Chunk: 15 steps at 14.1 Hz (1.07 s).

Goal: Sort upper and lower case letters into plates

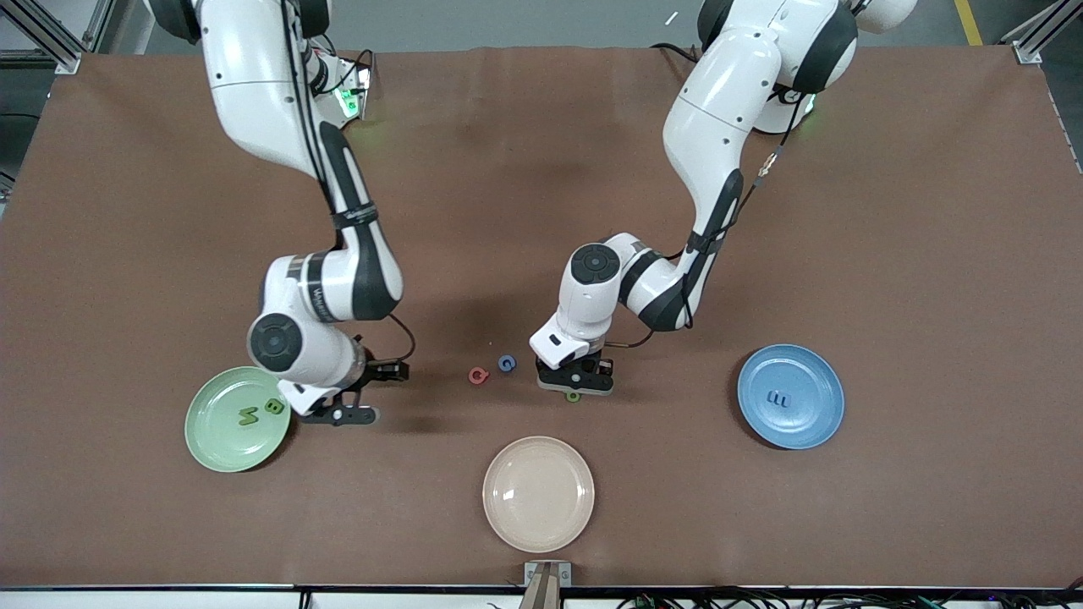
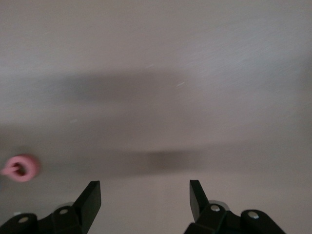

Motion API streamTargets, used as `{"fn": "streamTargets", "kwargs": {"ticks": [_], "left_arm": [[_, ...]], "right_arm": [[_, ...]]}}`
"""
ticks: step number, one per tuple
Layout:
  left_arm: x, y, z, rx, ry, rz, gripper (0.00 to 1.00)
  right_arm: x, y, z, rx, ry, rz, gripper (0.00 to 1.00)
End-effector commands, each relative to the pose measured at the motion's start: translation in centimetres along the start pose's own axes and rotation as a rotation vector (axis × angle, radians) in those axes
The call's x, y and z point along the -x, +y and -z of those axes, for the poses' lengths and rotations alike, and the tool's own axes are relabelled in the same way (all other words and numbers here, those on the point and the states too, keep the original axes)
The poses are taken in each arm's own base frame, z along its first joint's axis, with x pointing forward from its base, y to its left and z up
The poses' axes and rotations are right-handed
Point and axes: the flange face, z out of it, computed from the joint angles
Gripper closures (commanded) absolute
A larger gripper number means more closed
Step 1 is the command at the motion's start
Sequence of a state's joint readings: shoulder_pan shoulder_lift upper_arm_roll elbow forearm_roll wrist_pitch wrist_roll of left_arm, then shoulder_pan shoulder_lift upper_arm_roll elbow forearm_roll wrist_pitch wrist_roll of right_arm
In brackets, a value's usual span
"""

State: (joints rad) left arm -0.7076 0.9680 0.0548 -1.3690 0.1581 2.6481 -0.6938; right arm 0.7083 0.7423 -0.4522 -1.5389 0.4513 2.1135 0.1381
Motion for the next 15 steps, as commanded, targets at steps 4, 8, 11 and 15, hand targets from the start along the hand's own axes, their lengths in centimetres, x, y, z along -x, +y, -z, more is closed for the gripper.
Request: {"fn": "streamTargets", "kwargs": {"ticks": [4,8,11,15], "left_arm": [[0.6,-1.1,-1.9,-0.036,-0.026,-0.009,0.48],[-0.3,-1.7,-1.7,-0.032,-0.014,-0.014,0.49],[-0.5,-1.5,-1.4,-0.024,-0.003,-0.01,0.49],[-0.9,-1.6,-0.9,-0.023,0.003,-0.006,0.51]], "right_arm": [[2.3,-6.7,0.0,-0.069,0.088,-0.24,0.18],[3.0,-9.8,-1.9,-0.092,0.081,-0.368,0.18],[3.0,-10.8,-3.8,-0.09,0.122,-0.36,0.18],[2.5,-12.5,-6.8,-0.11,0.162,-0.335,0.18]]}}
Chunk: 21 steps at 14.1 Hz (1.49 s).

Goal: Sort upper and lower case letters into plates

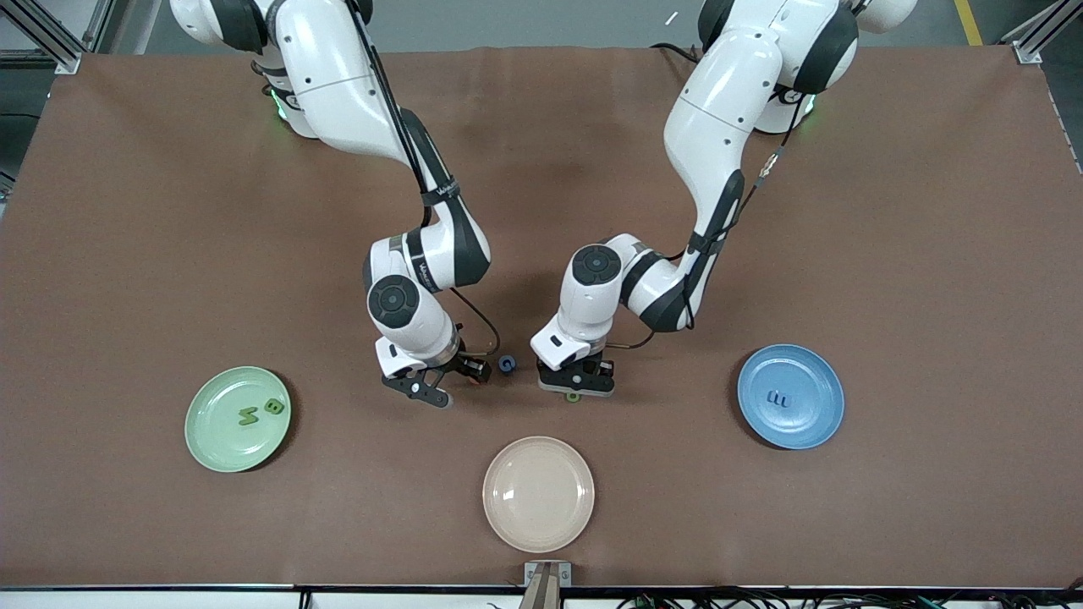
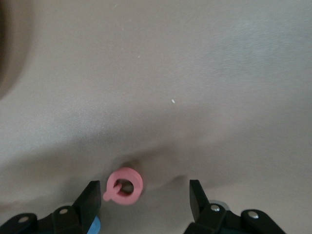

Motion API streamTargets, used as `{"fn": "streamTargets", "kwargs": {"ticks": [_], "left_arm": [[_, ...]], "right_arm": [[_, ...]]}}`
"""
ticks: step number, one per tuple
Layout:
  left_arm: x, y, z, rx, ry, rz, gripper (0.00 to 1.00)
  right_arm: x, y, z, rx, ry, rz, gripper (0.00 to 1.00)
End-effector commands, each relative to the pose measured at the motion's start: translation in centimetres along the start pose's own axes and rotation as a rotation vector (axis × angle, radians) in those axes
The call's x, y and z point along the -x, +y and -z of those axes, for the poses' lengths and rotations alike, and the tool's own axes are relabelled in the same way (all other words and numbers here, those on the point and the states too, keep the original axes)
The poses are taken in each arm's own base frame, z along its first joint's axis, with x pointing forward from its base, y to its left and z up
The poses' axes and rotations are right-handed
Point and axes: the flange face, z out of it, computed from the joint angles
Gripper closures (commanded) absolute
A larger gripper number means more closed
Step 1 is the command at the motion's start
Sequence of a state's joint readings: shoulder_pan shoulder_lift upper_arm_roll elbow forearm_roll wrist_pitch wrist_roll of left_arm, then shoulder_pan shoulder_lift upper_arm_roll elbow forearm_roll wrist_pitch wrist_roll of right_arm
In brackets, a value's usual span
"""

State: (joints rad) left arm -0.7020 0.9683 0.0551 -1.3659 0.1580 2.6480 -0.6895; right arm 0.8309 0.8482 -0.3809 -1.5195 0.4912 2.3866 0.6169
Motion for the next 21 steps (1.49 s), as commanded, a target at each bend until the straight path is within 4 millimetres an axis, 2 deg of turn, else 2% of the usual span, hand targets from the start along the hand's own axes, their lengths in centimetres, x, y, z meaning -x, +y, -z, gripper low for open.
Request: {"fn": "streamTargets", "kwargs": {"ticks": [1,5,10,13,15,18,21], "left_arm": [[-0.6,-1.4,-1.0,-0.024,0.001,-0.008,0.51],[-0.8,-1.7,-1.1,-0.025,0.001,-0.006,0.51],[-1.0,-1.4,-1.1,-0.015,0.01,0.004,0.52],[-0.7,-1.4,-1.3,-0.016,0.005,0.003,0.52],[-0.7,-1.4,-1.3,-0.016,0.005,0.003,0.58],[-0.7,-1.4,-1.3,-0.016,0.005,0.006,0.67],[-0.9,-1.4,-1.1,-0.014,0.007,0.013,0.84]], "right_arm": [[0.0,-1.9,-1.2,-0.039,0.016,0.001,0.19],[0.5,-2.5,-1.2,-0.038,0.015,0.012,0.19],[0.5,-2.2,-1.4,-0.021,0.017,0.102,0.2],[0.7,-2.1,-1.7,-0.01,0.014,0.121,0.24],[0.8,-1.9,-1.8,-0.003,0.009,0.148,0.32],[1.2,-1.9,-1.9,0.01,-0.014,0.156,0.35],[1.5,-1.8,-2.1,0.016,-0.02,0.157,0.42]]}}
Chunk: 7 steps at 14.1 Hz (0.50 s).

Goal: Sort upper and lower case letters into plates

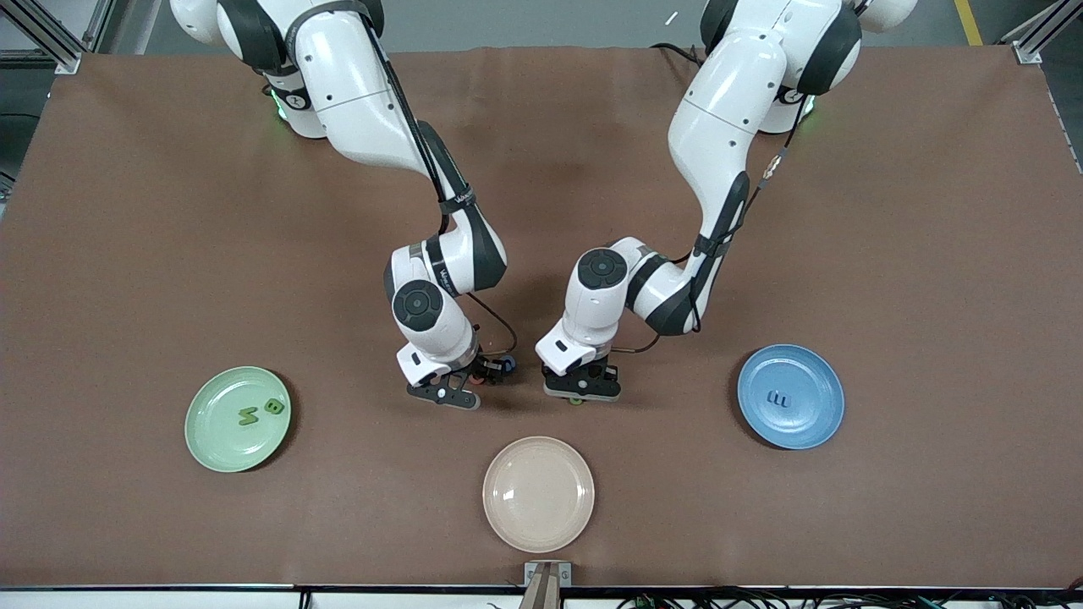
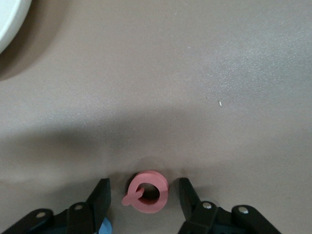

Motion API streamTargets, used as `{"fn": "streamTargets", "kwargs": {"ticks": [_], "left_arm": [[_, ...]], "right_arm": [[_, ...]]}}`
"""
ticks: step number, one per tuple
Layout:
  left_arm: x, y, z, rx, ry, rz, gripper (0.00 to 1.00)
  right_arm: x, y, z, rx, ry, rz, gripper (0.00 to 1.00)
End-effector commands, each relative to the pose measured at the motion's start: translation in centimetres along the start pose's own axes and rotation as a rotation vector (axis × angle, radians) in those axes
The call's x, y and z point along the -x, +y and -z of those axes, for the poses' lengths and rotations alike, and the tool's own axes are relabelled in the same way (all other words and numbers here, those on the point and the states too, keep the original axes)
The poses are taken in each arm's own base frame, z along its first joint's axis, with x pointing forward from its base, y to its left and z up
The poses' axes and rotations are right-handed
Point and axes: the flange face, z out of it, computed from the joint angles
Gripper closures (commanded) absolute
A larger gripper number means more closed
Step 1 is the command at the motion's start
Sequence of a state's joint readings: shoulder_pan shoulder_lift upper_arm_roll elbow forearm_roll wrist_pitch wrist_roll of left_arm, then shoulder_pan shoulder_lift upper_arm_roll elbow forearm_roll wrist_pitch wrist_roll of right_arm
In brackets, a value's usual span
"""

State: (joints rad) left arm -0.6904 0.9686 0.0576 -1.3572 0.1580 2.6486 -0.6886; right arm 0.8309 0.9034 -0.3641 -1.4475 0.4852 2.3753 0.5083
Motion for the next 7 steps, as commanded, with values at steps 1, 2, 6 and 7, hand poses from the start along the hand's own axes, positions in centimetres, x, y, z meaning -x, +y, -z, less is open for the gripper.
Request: {"fn": "streamTargets", "kwargs": {"ticks": [1,2,6,7], "left_arm": [[-0.2,-0.6,-0.9,-0.011,0.0,0.0,0.89],[-0.3,-0.6,-0.7,-0.01,0.003,0.001,0.92],[-2.1,-1.2,1.5,-0.013,0.017,0.018,0.97],[-2.9,-2.0,2.4,-0.025,0.014,0.028,0.97]], "right_arm": [[0.8,-0.1,-0.7,0.016,-0.019,0.013,0.46],[0.8,0.0,-0.7,0.017,-0.02,0.012,0.49],[0.8,0.2,-0.9,0.021,-0.024,0.009,0.63],[0.8,0.2,-0.9,0.021,-0.024,0.007,0.66]]}}
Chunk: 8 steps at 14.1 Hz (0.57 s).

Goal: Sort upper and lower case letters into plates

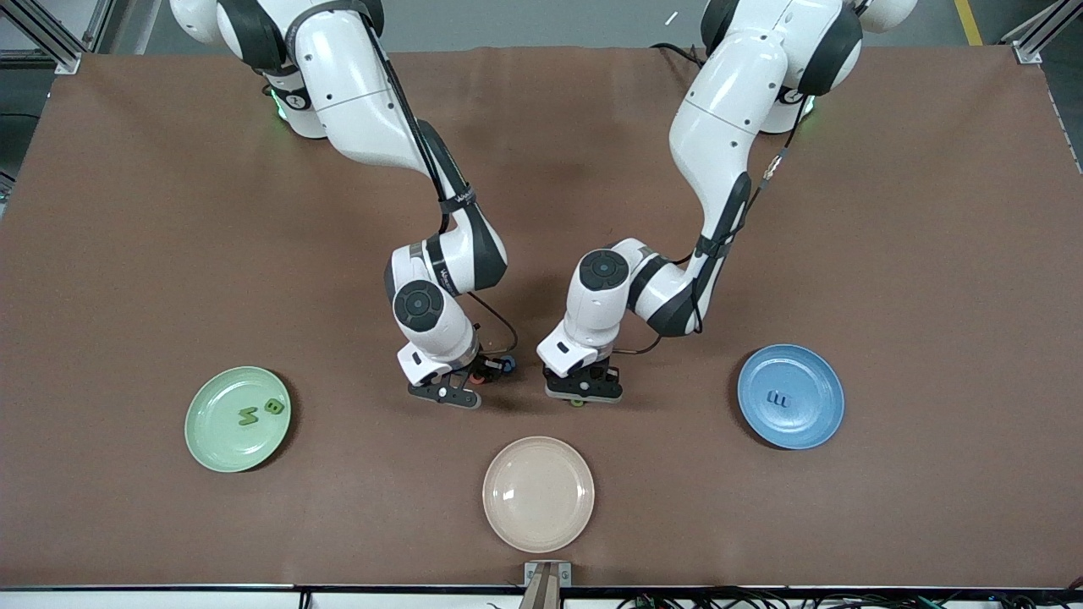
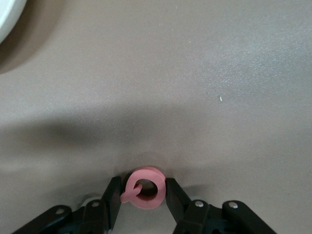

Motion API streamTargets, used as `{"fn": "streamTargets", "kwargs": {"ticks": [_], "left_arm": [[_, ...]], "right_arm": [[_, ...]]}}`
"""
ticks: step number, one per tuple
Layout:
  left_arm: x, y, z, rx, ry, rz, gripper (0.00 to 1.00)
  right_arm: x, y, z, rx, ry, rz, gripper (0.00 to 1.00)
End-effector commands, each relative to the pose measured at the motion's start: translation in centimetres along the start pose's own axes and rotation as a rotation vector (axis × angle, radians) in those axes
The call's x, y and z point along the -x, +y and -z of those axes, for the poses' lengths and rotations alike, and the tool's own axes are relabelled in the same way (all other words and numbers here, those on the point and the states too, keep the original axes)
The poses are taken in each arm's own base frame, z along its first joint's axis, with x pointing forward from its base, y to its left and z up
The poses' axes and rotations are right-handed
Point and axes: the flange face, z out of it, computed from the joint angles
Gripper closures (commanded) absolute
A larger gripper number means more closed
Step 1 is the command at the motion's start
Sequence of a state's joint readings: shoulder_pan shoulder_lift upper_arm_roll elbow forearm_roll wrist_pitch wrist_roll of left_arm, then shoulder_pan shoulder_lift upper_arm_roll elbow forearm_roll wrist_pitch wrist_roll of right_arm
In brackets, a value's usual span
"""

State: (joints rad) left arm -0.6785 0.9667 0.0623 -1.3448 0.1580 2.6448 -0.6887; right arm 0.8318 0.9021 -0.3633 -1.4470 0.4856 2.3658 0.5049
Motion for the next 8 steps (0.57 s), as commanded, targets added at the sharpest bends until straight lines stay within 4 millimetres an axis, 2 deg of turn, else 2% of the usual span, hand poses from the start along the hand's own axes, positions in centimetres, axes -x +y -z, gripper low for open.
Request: {"fn": "streamTargets", "kwargs": {"ticks": [1,3,5,6,8], "left_arm": [[-2.9,-1.9,3.3,-0.031,-0.002,0.028,0.98],[-5.1,-4.6,5.8,-0.071,-0.023,0.063,0.99],[-5.9,-7.2,7.2,-0.116,-0.069,0.111,0.99],[-6.5,-9.3,8.2,-0.139,-0.088,0.137,0.99],[-6.9,-14.0,9.9,-0.206,-0.161,0.179,0.99]], "right_arm": [[0.7,0.3,-0.9,0.021,-0.02,0.003,0.69],[0.2,0.6,-0.5,0.018,-0.02,-0.003,0.78],[-0.6,1.2,0.6,0.022,-0.029,-0.006,0.89],[-1.9,2.5,1.4,0.032,-0.05,-0.001,0.93],[-4.5,5.0,3.0,0.049,-0.062,0.049,0.95]]}}
